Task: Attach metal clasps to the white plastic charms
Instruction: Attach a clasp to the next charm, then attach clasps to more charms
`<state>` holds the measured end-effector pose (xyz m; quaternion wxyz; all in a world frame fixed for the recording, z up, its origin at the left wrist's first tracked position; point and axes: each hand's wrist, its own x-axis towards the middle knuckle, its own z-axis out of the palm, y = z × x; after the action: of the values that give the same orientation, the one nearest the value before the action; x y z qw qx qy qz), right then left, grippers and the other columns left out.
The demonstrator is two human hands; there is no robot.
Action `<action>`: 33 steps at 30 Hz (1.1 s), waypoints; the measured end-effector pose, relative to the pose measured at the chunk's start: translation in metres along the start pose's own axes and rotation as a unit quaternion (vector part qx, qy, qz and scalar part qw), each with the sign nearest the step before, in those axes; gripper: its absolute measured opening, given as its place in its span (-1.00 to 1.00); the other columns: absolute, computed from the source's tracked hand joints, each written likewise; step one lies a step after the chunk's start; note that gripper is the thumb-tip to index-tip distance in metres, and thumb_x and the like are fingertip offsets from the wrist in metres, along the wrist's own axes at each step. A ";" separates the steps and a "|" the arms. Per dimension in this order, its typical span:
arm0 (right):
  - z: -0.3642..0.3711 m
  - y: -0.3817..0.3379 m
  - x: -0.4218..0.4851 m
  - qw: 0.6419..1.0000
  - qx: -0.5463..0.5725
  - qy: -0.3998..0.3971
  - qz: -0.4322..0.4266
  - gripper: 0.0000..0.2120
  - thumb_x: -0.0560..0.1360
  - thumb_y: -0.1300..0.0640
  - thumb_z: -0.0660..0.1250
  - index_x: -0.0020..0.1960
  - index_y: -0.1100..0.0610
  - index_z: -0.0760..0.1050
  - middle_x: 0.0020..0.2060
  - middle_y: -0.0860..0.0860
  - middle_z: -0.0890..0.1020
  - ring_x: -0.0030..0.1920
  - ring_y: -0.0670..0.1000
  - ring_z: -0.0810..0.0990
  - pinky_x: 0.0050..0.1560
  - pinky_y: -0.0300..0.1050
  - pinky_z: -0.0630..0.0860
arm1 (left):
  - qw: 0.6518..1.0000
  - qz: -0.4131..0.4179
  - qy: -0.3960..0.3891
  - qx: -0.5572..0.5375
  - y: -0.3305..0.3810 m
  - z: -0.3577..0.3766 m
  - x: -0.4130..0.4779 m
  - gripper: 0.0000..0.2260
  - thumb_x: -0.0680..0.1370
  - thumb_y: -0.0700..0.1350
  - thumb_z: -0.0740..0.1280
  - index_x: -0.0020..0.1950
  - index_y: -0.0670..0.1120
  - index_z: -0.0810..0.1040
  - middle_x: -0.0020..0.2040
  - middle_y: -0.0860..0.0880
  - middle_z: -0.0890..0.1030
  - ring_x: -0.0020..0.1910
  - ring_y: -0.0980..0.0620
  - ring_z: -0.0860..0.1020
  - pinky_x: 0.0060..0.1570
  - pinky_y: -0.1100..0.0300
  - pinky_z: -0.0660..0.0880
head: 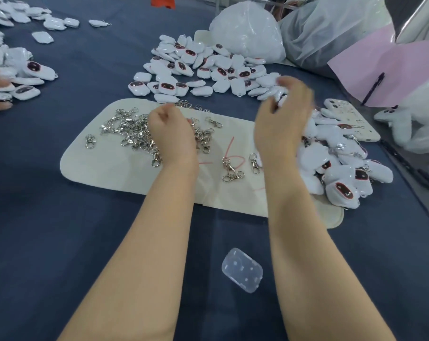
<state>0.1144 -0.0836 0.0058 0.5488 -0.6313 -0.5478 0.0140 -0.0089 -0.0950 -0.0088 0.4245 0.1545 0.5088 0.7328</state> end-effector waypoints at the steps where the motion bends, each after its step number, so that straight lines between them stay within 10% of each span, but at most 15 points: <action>1: 0.015 -0.006 0.000 0.997 0.026 -0.072 0.001 -0.71 0.52 0.29 0.18 0.22 0.18 0.47 0.18 0.08 0.51 0.22 0.02 0.44 0.20 -0.30 0.24 | 1.000 0.001 -0.003 -0.003 0.004 0.006 0.002 -0.85 0.60 -0.19 0.15 -0.15 -0.04 0.39 -0.30 0.06 0.44 -0.43 0.15 0.43 -0.41 0.30 0.40; 5: 0.079 -0.015 0.008 0.966 -0.009 -0.257 0.023 -0.68 0.57 0.23 0.14 0.31 0.14 0.42 0.27 0.10 0.47 0.24 0.08 0.45 0.15 -0.20 0.30 | 1.000 0.003 -0.012 -0.016 0.017 0.031 0.024 -0.85 0.58 -0.23 0.14 -0.17 -0.07 0.38 -0.32 0.03 0.43 -0.39 0.10 0.39 -0.38 0.27 0.36; 13: 0.156 -0.009 0.050 0.922 -0.072 -0.378 0.051 -0.61 0.58 0.18 0.13 0.40 0.13 0.30 0.36 0.12 0.38 0.32 0.17 0.37 0.24 0.00 0.36 | 0.999 -0.020 -0.010 0.028 0.012 0.066 0.078 -0.90 0.55 -0.26 0.13 -0.10 -0.12 0.40 -0.26 0.01 0.41 -0.28 0.08 0.42 -0.21 0.20 0.40; 19: 0.159 0.003 0.054 0.957 -0.095 -0.269 0.056 -0.73 0.60 0.09 0.14 0.24 0.09 0.47 0.20 0.07 0.52 0.21 0.13 0.46 0.10 -0.06 0.41 | 0.997 -0.033 -0.025 0.062 0.002 0.072 0.083 -0.85 0.54 -0.26 0.14 0.04 -0.16 0.47 -0.26 -0.01 0.43 -0.34 0.09 0.38 -0.37 0.32 0.36; 23: 0.136 -0.009 0.062 0.967 0.040 -0.226 0.111 -0.76 0.61 0.10 0.15 0.11 0.20 0.53 0.08 0.07 0.60 0.11 0.06 0.53 -0.06 -0.21 0.36 | 0.987 -0.030 -0.070 0.138 0.005 0.070 0.068 -0.80 0.56 -0.19 0.18 -0.27 -0.14 0.35 -0.42 0.02 0.33 -0.45 0.09 0.27 -0.57 0.35 0.23; 27: 0.092 -0.028 0.046 0.929 0.208 -0.244 0.182 -0.90 0.52 0.12 0.30 -0.16 0.12 0.46 -0.19 0.05 0.62 -0.06 0.11 0.62 0.11 0.09 0.55 | 0.980 -0.043 -0.140 0.136 0.016 0.065 0.050 -0.79 0.60 -0.09 0.20 -0.14 -0.17 0.50 -0.24 -0.06 0.53 -0.30 0.01 0.45 -0.23 0.22 0.41; 33: 0.029 -0.018 0.009 0.965 0.056 -0.245 0.080 -0.73 0.58 0.06 0.21 -0.13 0.23 0.55 -0.18 0.09 0.62 -0.02 0.16 0.59 0.10 0.00 0.48 | 0.978 -0.023 -0.157 0.139 0.019 0.033 0.015 -0.90 0.60 -0.11 0.21 -0.03 -0.12 0.47 -0.12 -0.07 0.55 -0.09 -0.05 0.56 0.02 0.06 0.54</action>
<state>0.0877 -0.0611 0.0126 0.4294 -0.6182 -0.6119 0.2427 -0.0051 -0.0654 0.0189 0.4903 0.3128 0.5362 0.6117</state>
